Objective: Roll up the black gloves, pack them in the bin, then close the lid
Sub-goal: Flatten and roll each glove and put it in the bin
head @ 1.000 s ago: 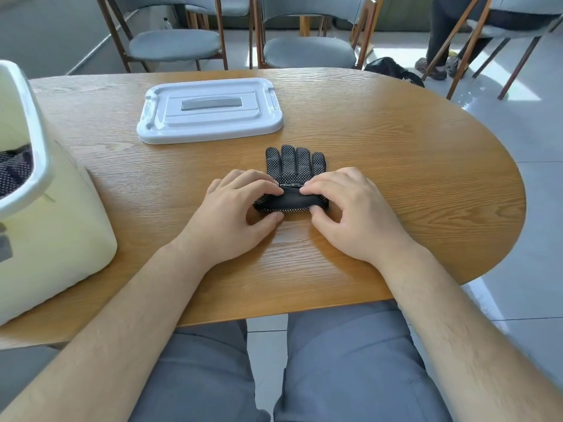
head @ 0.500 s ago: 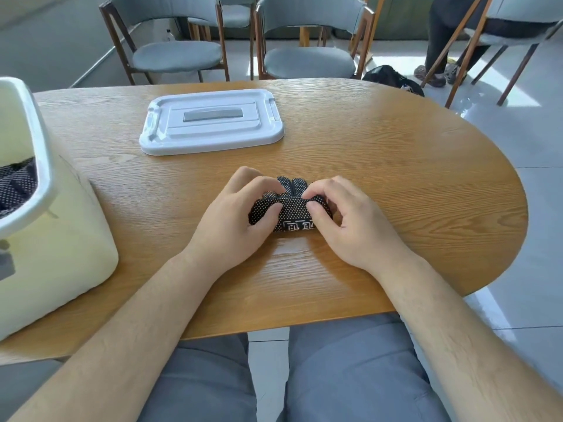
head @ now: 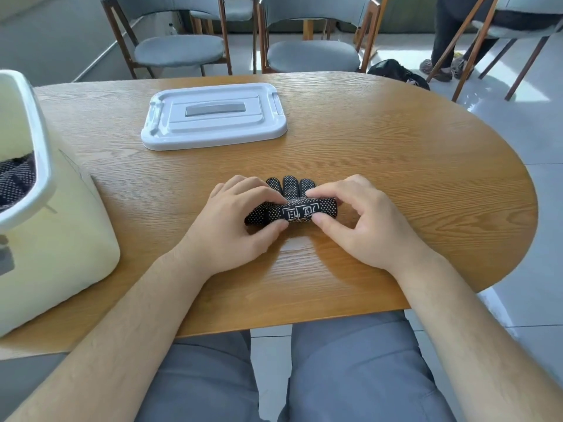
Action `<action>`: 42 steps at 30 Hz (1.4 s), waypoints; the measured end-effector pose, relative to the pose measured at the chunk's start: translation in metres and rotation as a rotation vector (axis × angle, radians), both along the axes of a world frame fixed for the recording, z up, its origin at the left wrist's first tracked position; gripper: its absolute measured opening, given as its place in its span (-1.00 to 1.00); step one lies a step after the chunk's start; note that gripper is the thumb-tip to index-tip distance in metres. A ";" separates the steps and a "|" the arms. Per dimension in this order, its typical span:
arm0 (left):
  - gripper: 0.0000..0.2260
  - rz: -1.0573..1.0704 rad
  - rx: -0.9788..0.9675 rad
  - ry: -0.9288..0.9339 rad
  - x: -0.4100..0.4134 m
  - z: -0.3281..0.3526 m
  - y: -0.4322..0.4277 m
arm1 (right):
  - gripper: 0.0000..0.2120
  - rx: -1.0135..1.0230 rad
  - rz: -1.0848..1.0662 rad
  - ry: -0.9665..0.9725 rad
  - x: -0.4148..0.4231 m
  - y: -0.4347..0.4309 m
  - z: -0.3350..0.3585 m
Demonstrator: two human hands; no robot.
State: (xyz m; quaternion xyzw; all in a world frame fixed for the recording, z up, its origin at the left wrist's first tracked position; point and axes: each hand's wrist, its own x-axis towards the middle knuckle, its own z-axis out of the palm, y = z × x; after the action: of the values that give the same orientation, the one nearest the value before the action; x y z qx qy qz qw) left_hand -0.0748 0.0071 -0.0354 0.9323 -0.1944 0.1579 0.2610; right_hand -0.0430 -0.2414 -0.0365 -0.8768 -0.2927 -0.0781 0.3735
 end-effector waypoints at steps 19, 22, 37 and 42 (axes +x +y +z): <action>-0.56 0.073 0.177 -0.142 0.027 -0.003 0.005 | -0.71 0.055 -0.367 0.040 0.030 0.021 -0.001; -0.58 0.099 0.166 -0.133 0.025 -0.003 0.005 | -0.69 0.121 -0.432 0.036 0.018 0.019 0.005; -0.51 0.219 -0.081 -0.131 0.005 0.003 -0.005 | -0.62 0.549 -0.224 0.611 0.008 0.039 0.018; -0.44 0.474 -0.387 0.258 -0.024 0.019 -0.030 | -0.66 0.636 -0.231 0.642 0.011 0.037 0.017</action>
State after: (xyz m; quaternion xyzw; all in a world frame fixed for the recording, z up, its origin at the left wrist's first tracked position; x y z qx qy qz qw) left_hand -0.0987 -0.0229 -0.0164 0.8971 0.0960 0.1290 0.4115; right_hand -0.0324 -0.2045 -0.0198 -0.7252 -0.0243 0.0704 0.6845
